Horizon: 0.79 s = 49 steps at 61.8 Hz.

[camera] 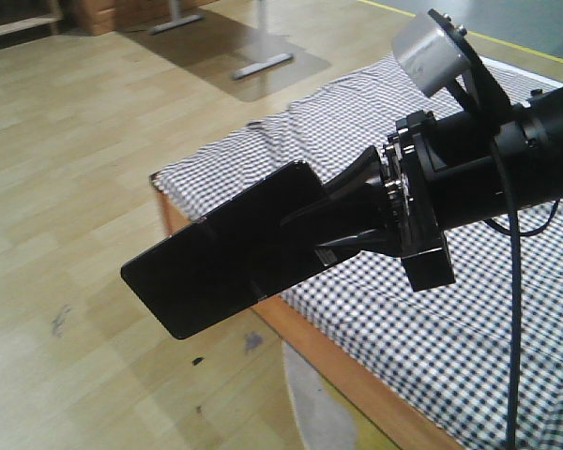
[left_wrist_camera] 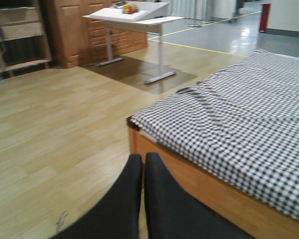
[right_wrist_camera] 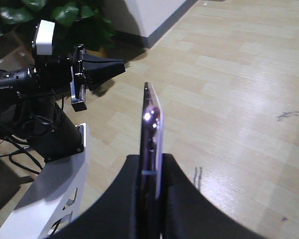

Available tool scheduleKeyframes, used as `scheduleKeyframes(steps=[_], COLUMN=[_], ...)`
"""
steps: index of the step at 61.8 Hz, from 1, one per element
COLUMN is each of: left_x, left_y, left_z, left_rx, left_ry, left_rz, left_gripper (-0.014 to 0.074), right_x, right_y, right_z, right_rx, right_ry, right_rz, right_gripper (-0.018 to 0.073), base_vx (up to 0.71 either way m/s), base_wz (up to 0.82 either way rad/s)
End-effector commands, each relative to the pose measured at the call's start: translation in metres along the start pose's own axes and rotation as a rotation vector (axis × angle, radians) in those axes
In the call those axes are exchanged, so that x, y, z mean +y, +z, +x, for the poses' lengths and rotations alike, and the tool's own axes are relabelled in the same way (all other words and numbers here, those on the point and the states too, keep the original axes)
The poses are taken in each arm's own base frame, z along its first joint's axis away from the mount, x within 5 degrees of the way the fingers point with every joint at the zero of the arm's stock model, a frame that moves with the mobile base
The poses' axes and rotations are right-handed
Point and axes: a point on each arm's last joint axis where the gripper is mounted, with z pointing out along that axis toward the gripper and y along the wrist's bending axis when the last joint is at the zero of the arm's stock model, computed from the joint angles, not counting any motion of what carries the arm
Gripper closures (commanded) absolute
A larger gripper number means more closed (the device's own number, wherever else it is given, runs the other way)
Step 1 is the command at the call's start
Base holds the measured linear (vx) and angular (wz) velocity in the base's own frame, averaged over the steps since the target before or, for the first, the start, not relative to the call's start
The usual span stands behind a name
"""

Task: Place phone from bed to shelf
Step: 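Hold the phone raised in the right gripper while the base turns away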

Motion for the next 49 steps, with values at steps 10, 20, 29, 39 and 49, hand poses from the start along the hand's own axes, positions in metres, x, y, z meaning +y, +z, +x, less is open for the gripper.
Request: scheduleKeyframes(steps=[10, 20, 29, 39, 49], left_x=[0.0006, 0.0006, 0.0006, 0.0006, 0.0006], left_y=[-0.0005, -0.0005, -0.0005, -0.0005, -0.0005], left_z=[-0.0062, -0.0062, -0.0062, -0.0062, -0.0062], left_rx=[-0.072, -0.072, -0.072, -0.072, -0.072], left_ry=[-0.009, -0.009, -0.009, -0.009, -0.009], left_rz=[-0.005, -0.005, -0.005, -0.005, -0.005], left_gripper=[0.0596, 0.0596, 0.0596, 0.0596, 0.0596], right_x=[0.0192, 0.0192, 0.0192, 0.0192, 0.0192], right_y=[-0.0101, -0.0101, -0.0101, -0.0101, -0.0101], right_z=[-0.0138, -0.0138, -0.0138, -0.0138, -0.0138], right_rx=[-0.075, -0.075, -0.075, -0.075, -0.075], right_ry=[-0.027, -0.027, -0.027, -0.027, -0.027], right_rz=[-0.075, -0.075, -0.075, -0.075, -0.075], right_gripper=[0.0564, 0.0564, 0.0564, 0.0564, 0.0564], base_vx=[-0.13, -0.14, -0.14, -0.14, -0.14], base_wz=[0.52, 0.54, 0.56, 0.55, 0.54])
